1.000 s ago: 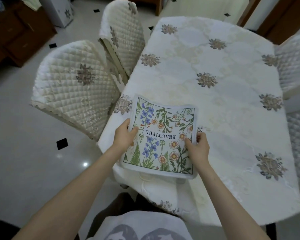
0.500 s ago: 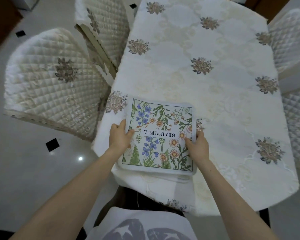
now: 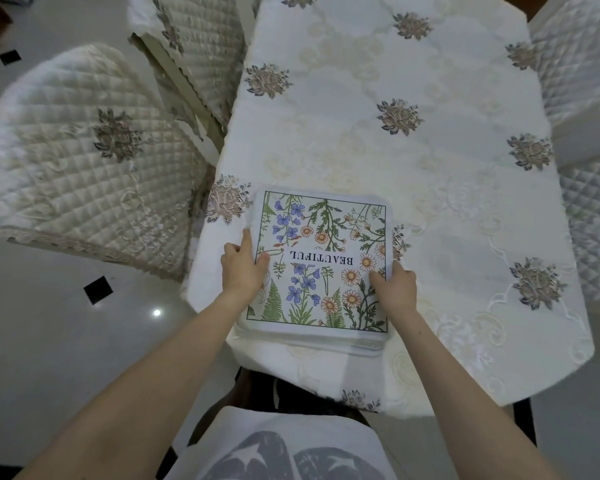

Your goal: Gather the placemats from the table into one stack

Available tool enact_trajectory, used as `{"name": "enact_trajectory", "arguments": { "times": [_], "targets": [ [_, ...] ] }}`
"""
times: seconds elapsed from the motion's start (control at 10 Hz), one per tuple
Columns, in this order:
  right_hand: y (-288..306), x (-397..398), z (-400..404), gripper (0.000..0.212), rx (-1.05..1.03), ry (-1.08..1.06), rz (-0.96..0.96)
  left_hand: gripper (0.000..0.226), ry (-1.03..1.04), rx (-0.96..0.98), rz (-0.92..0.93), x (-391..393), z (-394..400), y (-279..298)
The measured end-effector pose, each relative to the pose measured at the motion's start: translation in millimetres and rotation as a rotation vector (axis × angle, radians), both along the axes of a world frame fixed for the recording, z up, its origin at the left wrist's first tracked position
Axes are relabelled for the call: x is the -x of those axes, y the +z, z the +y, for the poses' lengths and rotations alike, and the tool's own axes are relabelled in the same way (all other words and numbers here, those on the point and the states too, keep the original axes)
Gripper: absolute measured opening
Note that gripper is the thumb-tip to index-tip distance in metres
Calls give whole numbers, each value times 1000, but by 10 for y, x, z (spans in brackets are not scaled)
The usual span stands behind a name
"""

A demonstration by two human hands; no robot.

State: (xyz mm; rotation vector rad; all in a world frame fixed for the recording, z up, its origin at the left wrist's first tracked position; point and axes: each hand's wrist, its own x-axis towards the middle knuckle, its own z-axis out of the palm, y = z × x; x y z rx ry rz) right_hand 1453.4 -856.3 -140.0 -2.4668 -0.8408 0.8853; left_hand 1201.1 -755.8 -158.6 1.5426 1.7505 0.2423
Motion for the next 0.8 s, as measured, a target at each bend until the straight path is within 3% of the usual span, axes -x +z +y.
{"name": "enact_trajectory", "arguments": {
  "times": [0.1, 0.3, 0.5, 0.6, 0.7, 0.8],
  "targets": [
    [11, 0, -3, 17, -9, -1, 4, 69, -49, 35, 44, -1, 44, -13],
    [23, 14, -38, 26, 6, 23, -4, 44, -59, 25, 137, -67, -45, 42],
    [22, -43, -6, 22, 75, 78, -16, 50, -93, 48, 132, -52, -18, 148],
    [97, -62, -16, 43, 88, 131, -56, 46, -109, -10, 137, -38, -30, 260],
    [174, -69, -7, 61, 30, 196, -213, 44, -153, -200, 213, -83, -90, 376],
    [321, -63, 81, 54, -108, 275, -293, 45, -240, -326, 238, -154, -85, 506]
  ]
}}
